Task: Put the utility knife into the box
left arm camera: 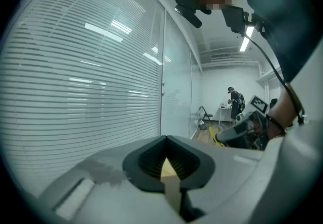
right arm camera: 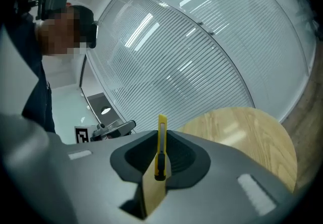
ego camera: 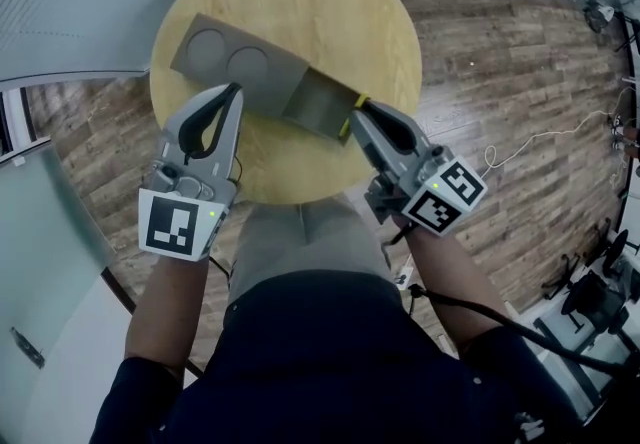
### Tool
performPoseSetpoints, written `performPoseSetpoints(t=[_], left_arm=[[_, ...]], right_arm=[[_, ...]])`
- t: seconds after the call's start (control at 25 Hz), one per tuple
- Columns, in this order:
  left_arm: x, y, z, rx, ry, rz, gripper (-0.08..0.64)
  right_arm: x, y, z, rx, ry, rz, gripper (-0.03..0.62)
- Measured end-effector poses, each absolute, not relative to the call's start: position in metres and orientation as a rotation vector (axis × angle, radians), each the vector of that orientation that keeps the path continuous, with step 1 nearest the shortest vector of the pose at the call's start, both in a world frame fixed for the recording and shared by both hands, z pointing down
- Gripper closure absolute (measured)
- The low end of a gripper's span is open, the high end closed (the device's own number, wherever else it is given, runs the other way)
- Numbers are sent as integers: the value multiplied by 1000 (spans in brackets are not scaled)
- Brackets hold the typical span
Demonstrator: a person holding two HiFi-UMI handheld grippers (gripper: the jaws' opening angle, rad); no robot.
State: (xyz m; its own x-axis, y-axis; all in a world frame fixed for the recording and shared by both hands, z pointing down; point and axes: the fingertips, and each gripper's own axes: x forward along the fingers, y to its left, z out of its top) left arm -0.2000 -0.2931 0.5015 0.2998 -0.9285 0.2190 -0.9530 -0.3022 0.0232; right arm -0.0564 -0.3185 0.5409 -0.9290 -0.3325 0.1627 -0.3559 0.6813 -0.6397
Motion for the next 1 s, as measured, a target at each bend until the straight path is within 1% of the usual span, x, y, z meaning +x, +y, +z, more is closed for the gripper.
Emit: performPoseSetpoints(t=[0.12,0.4,0.76,1.0], left_arm=[[-192,-299,519,2387,-1756,232,557],[-192,-299,561,2389,-1682,200,557],[-188,-296,599,2361,-1605,212,557],[-185,-298,606,2355,-1583,182,557]], right_arm=[[-48,-323,563,588,-2815,1115,531],[-55,-324,615,610,-2749,1105,531],[-57,-322,657,629,-2621,1059,531],[-56,-324,671,650,-2565,1055,529]])
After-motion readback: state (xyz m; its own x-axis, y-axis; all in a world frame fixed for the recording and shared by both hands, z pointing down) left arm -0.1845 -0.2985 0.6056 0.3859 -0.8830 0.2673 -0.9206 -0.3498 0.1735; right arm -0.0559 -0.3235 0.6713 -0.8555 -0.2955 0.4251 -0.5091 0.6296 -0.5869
